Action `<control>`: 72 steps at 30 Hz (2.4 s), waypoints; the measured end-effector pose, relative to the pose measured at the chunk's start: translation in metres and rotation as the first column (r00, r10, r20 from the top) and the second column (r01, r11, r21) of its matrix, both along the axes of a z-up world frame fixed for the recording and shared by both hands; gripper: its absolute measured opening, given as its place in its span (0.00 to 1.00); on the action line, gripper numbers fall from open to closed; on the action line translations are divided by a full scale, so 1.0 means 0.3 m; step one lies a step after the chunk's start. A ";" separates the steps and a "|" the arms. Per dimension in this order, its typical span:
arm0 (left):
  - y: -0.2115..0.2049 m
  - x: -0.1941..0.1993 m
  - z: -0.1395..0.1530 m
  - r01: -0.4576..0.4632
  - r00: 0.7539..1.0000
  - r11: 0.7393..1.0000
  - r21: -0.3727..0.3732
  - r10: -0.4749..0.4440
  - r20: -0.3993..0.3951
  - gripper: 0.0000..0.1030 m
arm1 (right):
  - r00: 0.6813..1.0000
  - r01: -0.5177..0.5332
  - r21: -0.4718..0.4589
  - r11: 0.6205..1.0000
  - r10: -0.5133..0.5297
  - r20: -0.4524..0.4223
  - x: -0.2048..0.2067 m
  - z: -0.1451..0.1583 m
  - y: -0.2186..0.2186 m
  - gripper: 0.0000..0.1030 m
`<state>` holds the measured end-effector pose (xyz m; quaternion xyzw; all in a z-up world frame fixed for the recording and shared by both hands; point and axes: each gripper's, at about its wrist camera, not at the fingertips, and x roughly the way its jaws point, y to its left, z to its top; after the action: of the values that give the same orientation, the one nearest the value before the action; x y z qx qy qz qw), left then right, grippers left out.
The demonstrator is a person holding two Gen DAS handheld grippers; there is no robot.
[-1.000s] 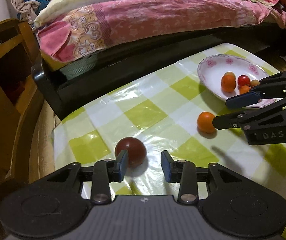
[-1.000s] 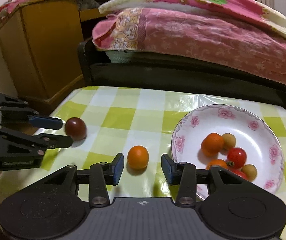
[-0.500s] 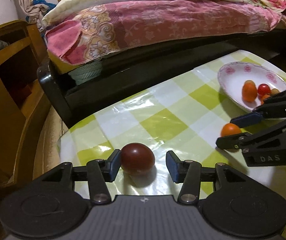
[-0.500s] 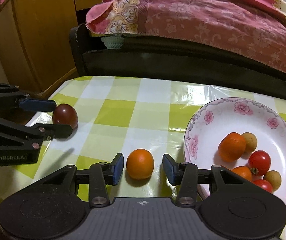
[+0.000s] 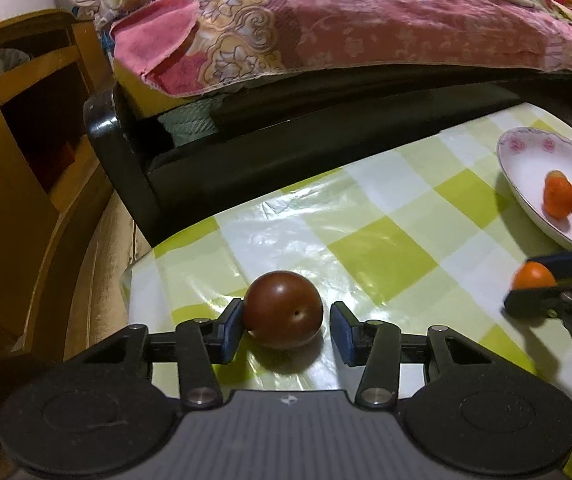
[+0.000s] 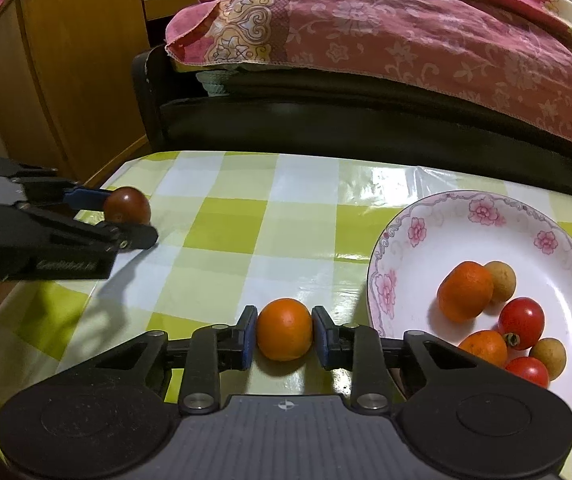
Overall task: Organize fruits
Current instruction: 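Lift both held fruits and carry them toward the plate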
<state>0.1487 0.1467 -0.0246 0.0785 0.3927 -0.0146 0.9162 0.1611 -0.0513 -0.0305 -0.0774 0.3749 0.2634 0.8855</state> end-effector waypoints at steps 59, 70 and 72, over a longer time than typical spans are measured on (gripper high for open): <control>-0.584 -0.284 0.014 0.403 0.908 0.915 0.008 -0.399 -0.124 0.45 | 0.971 0.222 -0.094 0.971 -0.229 -0.071 -0.341 0.015 -0.403 0.24; -0.621 -0.298 0.053 0.392 0.916 0.920 0.017 -0.389 -0.099 0.45 | 0.966 0.244 -0.062 0.968 -0.248 -0.067 -0.338 0.045 -0.422 0.24; -0.621 -0.297 0.062 0.383 0.921 0.924 0.015 -0.380 -0.091 0.45 | 0.968 0.241 -0.053 0.969 -0.244 -0.060 -0.337 0.056 -0.418 0.24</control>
<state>0.0597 -0.0396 -0.0062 0.1677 0.4095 -0.1895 0.8765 0.0600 -0.1766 -0.0137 -0.0422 0.4164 0.1473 0.8962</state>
